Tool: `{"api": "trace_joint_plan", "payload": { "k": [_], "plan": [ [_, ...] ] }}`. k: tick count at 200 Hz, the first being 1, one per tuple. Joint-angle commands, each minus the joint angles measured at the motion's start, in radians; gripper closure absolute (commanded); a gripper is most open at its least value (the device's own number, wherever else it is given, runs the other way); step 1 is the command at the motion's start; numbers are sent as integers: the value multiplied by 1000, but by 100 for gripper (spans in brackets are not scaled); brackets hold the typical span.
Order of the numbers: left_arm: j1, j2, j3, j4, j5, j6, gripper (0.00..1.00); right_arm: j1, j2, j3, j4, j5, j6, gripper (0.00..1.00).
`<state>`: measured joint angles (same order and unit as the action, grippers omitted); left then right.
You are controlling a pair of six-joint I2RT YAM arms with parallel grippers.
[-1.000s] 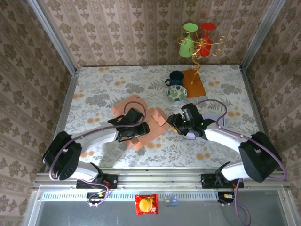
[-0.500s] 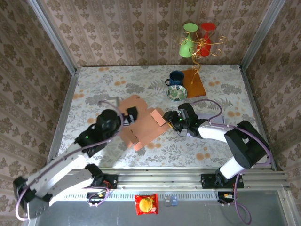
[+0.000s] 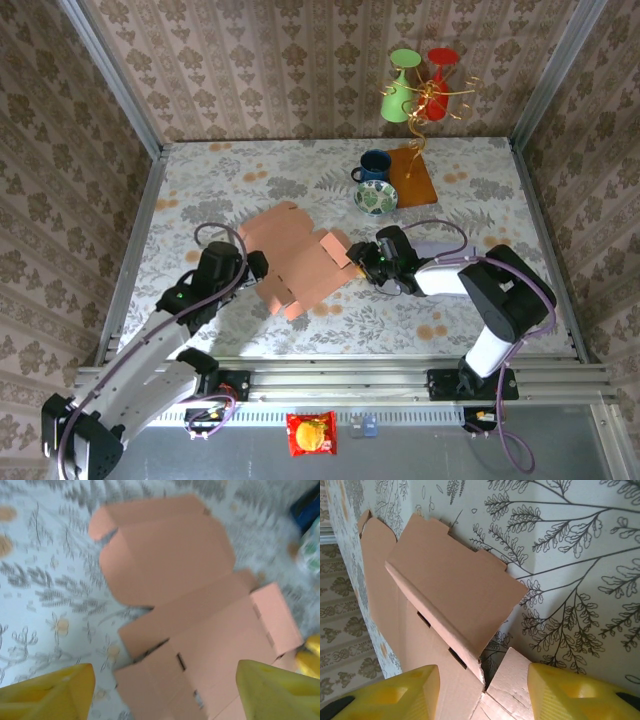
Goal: Fold the paper box
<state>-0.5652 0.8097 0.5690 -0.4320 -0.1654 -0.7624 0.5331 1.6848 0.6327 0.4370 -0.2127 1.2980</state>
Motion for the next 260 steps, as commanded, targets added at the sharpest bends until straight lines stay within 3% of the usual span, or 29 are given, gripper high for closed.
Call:
{"api": "trace_joint_plan", "payload": {
  "k": [1, 33, 113, 127, 156, 202, 260],
  "plan": [
    [-39, 34, 12, -76, 51, -24, 28, 5, 22, 6, 52, 26, 27, 50],
    [-38, 99, 0, -19, 57, -47, 33, 5, 9, 2, 60, 31, 27, 53],
    [184, 432, 197, 92, 159, 92, 46, 4, 32, 33, 52, 10, 30, 55],
    [215, 479, 212, 130, 170, 119, 54, 2, 35, 36, 59, 7, 33, 55],
    [265, 582, 216, 181, 212, 154, 60, 1, 34, 45, 55, 4, 31, 55],
    [267, 703, 232, 220, 236, 185, 62, -7, 45, 55, 62, -8, 33, 56],
    [260, 750, 221, 232, 242, 207, 66, -27, 101, 84, 98, -27, 30, 59]
  ]
}}
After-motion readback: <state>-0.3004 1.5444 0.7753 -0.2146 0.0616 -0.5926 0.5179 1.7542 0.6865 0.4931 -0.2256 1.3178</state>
